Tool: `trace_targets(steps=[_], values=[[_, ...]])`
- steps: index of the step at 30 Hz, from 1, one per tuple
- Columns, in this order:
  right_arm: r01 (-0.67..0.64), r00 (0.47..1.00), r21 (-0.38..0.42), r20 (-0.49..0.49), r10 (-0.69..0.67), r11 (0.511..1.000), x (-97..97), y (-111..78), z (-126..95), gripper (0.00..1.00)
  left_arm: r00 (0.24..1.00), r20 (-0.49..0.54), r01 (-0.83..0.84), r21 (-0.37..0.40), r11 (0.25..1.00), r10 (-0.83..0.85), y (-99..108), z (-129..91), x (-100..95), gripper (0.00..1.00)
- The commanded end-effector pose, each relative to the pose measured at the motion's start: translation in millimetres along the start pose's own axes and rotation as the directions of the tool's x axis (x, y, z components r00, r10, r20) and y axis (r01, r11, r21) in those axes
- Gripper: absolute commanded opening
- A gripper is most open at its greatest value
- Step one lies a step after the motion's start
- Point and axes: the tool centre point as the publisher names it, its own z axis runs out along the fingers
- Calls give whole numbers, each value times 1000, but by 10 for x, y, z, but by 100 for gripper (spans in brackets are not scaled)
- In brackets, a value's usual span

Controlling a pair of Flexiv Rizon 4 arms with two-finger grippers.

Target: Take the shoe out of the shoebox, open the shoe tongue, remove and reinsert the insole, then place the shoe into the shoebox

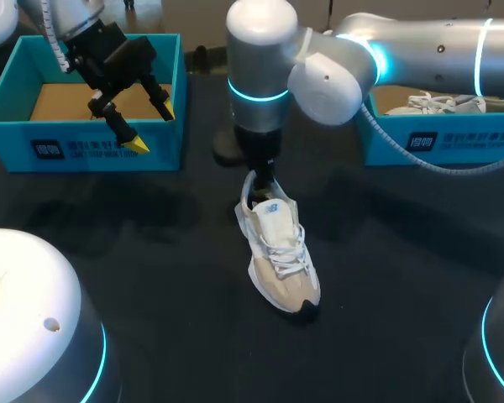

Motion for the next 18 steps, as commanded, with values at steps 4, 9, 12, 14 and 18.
trace_targets(steps=[4,9,12,14,18], values=[[-21,1000,26,4,21,999,44,0,-46,0,1000,1,0,-3,1000,0,0,-1,12,100],[-42,999,43,13,42,998,65,-40,-137,0,1000,1,0,-3,1000,0,0,-1,12,100],[-60,998,59,15,59,996,74,-100,-256,0,1000,1,0,-3,1000,0,0,-1,12,100],[-69,998,63,15,68,996,73,-120,-311,0,1000,1,0,-3,1000,0,0,-1,12,100],[-86,996,39,12,86,996,66,-148,-470,0,1000,1,0,-3,1000,0,0,-1,12,100]])
